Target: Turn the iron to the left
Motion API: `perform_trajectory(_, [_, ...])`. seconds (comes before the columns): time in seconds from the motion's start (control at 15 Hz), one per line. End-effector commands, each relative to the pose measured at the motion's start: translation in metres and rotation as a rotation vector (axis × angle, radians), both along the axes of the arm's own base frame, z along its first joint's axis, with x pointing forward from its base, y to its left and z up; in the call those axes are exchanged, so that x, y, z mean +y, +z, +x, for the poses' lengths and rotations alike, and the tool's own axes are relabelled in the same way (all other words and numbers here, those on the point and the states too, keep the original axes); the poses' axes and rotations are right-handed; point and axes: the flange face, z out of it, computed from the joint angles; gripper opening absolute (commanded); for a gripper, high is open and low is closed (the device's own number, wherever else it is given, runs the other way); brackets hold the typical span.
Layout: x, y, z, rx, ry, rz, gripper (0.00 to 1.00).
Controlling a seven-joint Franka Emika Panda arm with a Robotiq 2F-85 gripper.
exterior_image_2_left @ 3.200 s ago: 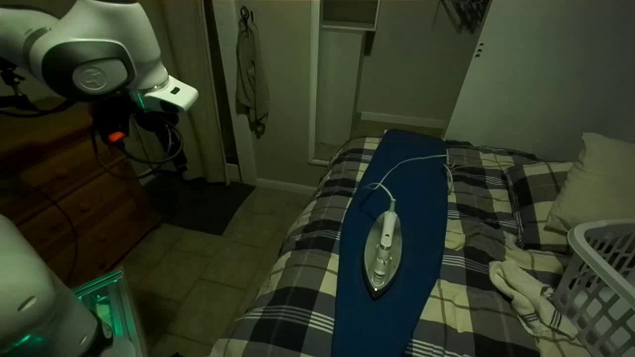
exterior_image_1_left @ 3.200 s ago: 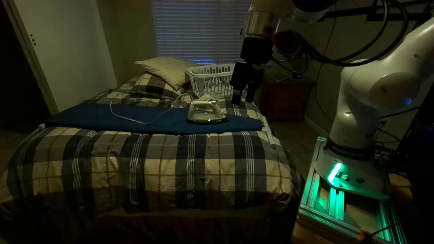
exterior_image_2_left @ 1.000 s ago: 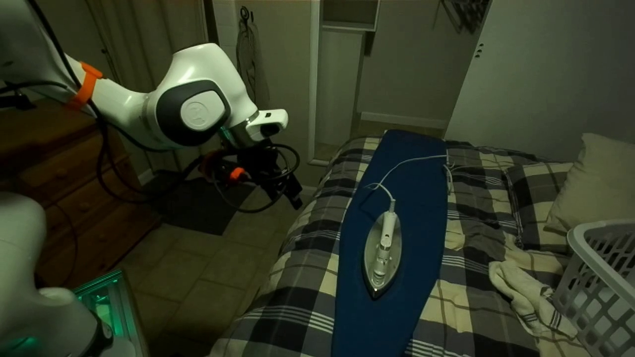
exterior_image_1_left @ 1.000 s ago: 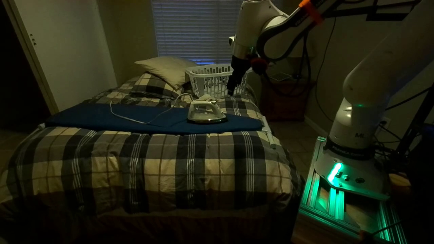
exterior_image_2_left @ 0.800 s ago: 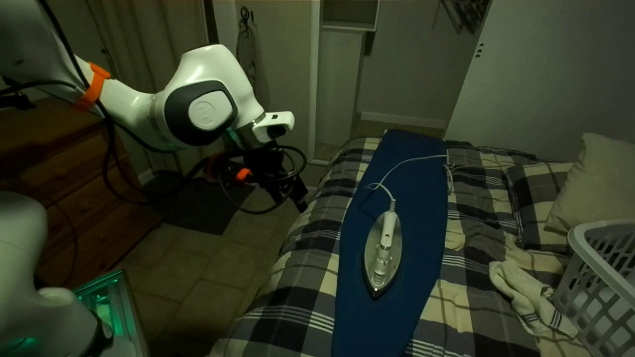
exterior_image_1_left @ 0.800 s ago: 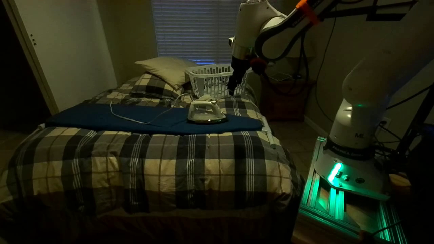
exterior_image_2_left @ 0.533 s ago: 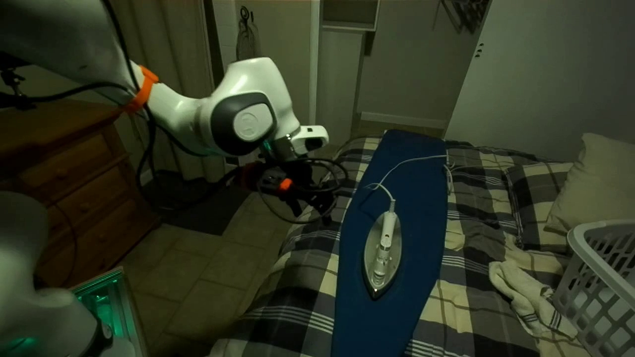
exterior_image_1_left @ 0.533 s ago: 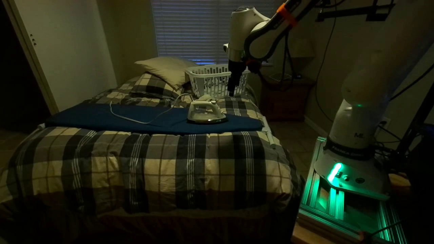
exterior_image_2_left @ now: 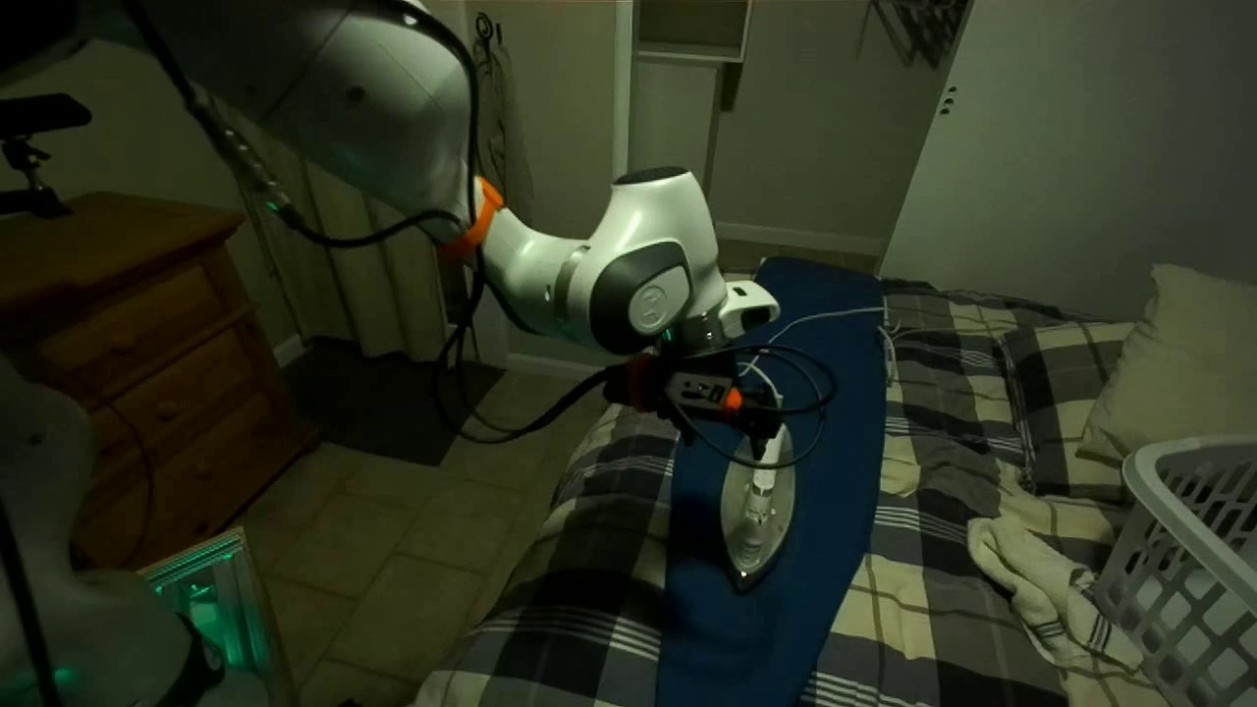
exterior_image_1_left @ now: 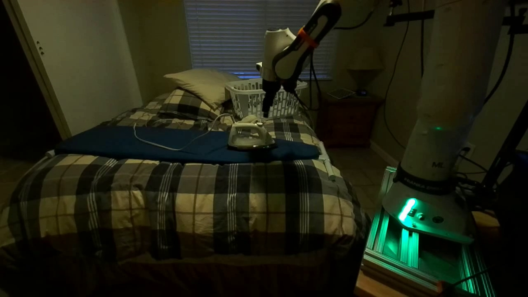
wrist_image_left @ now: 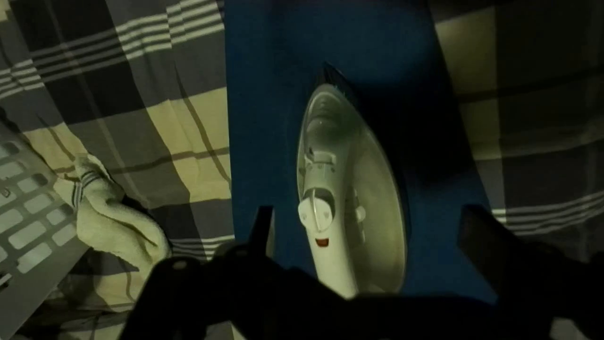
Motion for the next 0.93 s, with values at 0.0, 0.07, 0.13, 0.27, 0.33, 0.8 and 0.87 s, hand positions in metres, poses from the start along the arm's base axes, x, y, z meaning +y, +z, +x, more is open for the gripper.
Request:
perform_trajectory(0.0, [0.004,-0.014,0.046,-0.033,0.024,0.045,1.00])
perform_trajectory(0.07, [0.006,-0.020,0.054,-0.029,0.027,0.059,1.00])
perform_trajectory(0.13, [0.008,-0.025,0.062,-0.028,0.029,0.067,1.00])
perform_trajectory(0.27, [0.010,-0.036,0.075,-0.023,0.036,0.079,1.00])
perform_trajectory(0.33, [0.010,-0.041,0.082,-0.028,0.039,0.079,1.00])
perform_trajectory(0.8, [0.005,-0.076,0.114,-0.039,0.038,0.076,1.00])
perform_trajectory(0.87, [0.004,-0.082,0.116,-0.037,0.040,0.078,1.00])
